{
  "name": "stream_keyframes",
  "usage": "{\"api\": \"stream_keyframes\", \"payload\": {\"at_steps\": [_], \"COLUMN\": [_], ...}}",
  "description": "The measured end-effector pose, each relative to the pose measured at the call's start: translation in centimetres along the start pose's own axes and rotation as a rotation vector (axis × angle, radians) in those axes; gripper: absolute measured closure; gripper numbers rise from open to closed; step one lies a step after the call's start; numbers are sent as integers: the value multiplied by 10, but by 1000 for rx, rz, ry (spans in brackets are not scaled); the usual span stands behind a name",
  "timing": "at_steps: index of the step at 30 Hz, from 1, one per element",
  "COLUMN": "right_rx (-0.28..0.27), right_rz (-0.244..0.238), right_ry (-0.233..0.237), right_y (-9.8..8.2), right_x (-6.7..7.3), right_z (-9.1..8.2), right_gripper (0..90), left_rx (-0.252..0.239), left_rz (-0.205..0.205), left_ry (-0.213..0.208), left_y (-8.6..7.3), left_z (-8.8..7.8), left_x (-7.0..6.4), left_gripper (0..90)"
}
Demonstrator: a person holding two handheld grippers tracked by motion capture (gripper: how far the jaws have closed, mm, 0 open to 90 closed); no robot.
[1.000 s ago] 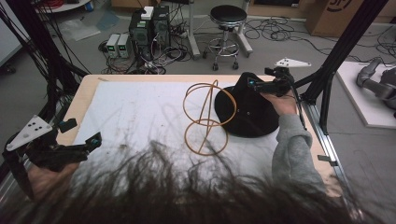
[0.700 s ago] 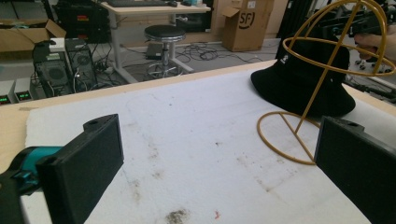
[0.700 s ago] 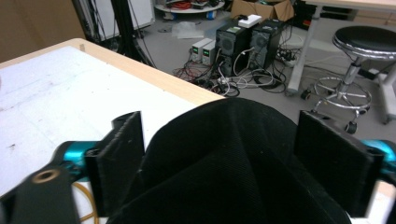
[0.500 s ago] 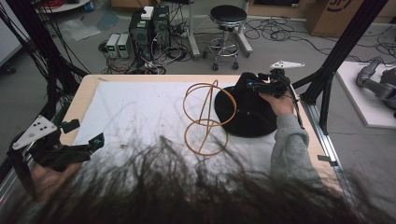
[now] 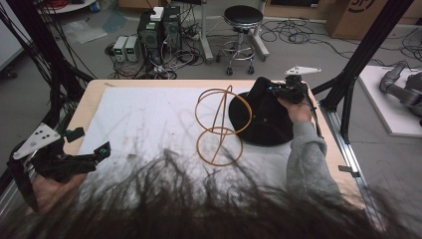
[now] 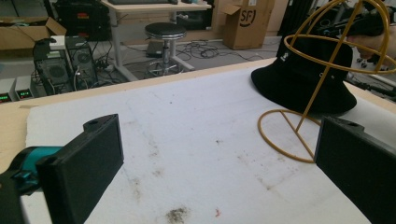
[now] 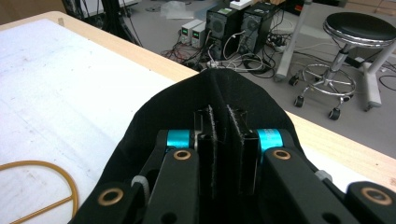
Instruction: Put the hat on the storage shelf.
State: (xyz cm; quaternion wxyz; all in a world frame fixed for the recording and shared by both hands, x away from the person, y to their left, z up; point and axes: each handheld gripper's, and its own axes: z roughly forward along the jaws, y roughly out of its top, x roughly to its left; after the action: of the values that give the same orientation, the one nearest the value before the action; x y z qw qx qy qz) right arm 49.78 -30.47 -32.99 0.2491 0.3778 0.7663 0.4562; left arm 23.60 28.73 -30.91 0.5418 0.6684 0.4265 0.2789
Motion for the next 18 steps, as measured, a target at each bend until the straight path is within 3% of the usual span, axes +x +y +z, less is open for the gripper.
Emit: {"api": "stream_keyframes", "payload": {"at_steps": [9, 18], "right_rx": [-18, -74], "right_rz": [-6, 7], "right_ry": [-17, -39], "right_y": [4, 13], "right_x": [0, 1], "right_z": [-13, -39], "right_gripper": [844, 845], "left_rx": [-1, -8], "left_rz": [-3, -7], "left_ry": [0, 2], "left_y": [-1, 1], "left_z": [1, -2], "left_x": [0, 2], "left_gripper": [17, 18]}}
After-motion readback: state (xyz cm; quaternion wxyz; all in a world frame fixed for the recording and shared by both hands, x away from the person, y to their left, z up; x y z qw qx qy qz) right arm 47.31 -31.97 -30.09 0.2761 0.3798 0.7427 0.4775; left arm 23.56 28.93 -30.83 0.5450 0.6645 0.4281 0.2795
